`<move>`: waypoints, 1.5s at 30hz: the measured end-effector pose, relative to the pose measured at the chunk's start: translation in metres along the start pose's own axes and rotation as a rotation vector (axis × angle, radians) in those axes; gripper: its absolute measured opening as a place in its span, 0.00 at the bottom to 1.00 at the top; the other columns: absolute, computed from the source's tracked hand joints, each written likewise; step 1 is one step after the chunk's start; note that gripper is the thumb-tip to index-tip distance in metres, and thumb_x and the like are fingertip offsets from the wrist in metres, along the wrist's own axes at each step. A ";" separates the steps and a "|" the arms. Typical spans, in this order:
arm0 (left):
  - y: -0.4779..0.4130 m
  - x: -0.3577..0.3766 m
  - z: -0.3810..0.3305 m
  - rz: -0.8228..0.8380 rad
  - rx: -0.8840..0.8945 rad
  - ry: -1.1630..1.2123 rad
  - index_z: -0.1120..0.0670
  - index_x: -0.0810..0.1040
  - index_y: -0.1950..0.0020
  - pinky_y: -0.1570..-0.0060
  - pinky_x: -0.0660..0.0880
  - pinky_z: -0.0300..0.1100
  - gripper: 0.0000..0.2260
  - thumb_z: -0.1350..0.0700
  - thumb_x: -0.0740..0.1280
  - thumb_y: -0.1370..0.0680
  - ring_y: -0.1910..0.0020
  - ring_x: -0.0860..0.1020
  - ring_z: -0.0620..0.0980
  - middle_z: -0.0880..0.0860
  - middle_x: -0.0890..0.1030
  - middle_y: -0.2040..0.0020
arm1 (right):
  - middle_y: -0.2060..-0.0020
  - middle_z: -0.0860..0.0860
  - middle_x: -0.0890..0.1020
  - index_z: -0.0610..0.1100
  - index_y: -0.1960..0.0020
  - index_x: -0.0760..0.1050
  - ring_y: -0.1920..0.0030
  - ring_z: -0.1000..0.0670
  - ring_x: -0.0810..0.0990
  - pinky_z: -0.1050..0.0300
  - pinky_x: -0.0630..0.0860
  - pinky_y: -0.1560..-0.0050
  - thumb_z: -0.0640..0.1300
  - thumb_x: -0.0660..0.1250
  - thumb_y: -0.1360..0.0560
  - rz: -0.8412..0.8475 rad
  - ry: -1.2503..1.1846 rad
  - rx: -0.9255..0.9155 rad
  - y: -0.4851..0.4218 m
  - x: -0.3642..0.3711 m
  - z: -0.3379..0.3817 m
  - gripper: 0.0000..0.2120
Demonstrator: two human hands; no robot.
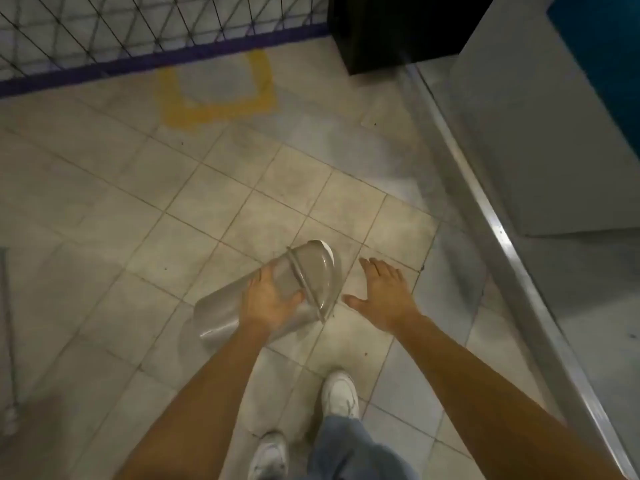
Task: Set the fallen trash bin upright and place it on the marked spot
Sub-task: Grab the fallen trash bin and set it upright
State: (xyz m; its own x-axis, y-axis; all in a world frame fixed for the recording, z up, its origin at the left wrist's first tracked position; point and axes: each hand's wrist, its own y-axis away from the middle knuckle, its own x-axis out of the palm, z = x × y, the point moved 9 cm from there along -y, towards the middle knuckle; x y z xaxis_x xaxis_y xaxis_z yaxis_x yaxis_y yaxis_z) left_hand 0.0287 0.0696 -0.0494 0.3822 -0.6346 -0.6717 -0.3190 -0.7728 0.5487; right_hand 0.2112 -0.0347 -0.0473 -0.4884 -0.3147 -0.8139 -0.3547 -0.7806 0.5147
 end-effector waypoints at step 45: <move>-0.136 0.056 0.055 -0.216 -0.061 0.595 0.54 0.79 0.64 0.74 0.79 0.41 0.04 0.54 0.69 0.35 0.82 0.77 0.47 0.50 0.79 0.75 | 0.28 0.48 0.65 0.49 0.25 0.55 0.37 0.50 0.70 0.58 0.64 0.40 0.68 0.57 0.28 -0.046 -0.589 -0.157 -0.137 0.110 0.004 0.38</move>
State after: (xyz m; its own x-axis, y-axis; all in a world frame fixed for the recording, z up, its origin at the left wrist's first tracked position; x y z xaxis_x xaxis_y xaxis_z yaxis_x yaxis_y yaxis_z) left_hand 0.0460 0.1398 -0.1891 0.8543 -0.3450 -0.3887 -0.1374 -0.8712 0.4712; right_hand 0.2030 0.0395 -0.2063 -0.8500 0.0378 -0.5255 -0.2859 -0.8709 0.3997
